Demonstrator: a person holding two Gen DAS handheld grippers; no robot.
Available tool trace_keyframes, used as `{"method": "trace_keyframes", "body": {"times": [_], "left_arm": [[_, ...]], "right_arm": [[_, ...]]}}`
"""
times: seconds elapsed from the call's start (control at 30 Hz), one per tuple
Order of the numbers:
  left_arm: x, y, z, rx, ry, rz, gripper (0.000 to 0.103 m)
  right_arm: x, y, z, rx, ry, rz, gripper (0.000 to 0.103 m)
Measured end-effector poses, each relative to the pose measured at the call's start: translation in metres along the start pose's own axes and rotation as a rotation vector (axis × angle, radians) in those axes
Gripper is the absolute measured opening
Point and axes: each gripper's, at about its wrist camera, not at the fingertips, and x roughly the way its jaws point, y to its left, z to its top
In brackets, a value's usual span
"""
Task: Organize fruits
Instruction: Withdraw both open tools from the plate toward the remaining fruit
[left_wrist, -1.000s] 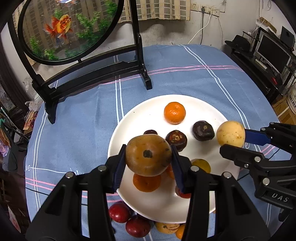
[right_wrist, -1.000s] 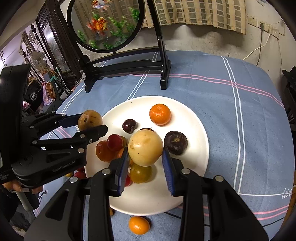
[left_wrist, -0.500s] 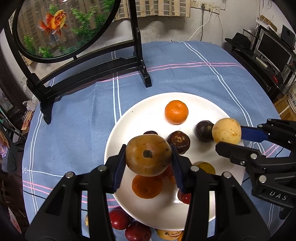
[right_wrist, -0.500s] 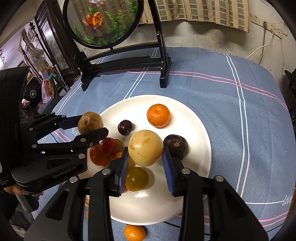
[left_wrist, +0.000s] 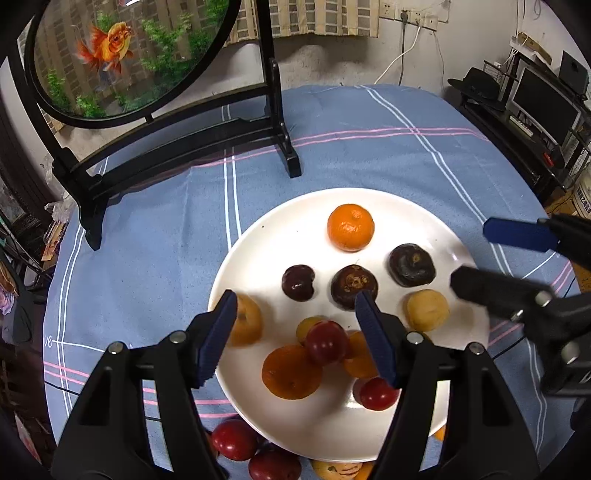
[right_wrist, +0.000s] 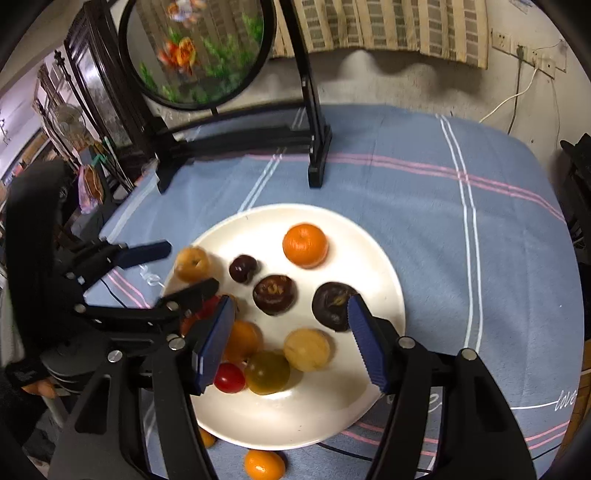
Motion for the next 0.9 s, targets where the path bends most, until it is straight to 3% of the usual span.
{"method": "trace_keyframes", "body": {"times": [0.23,0.43,0.53,0.73,0.9], "left_arm": [[-0.029,0.010,0.001,-0.031,-0.039,-0.003,0.069],[-0.066,0.037,-0.015,-0.095,-0.074,0.010,0.070],[-0.082,0.050,-0.036,-0.124,-0.085,0.021,0.081],[-0.096,0.068,-0.096,-0.204,-0.027,0.012,0.082],[-0.091,0.072,-0.144,-0.277,0.060,-0.016,0.082]], "right_arm": [[-0.037,0.002,0.003,-0.005,-0.068,-0.034,0.067],[-0.062,0.002,-0.024,-0.008,-0.074,-0.062,0.069],[-0.063,0.002,-0.050,-0.001,-0.038,-0.061,0.069],[-0.035,0.018,-0.119,-0.073,0.098,-0.074,0.069],[-0.001,0.031,-0.144,-0.157,0.161,-0.114,0.069]]}}
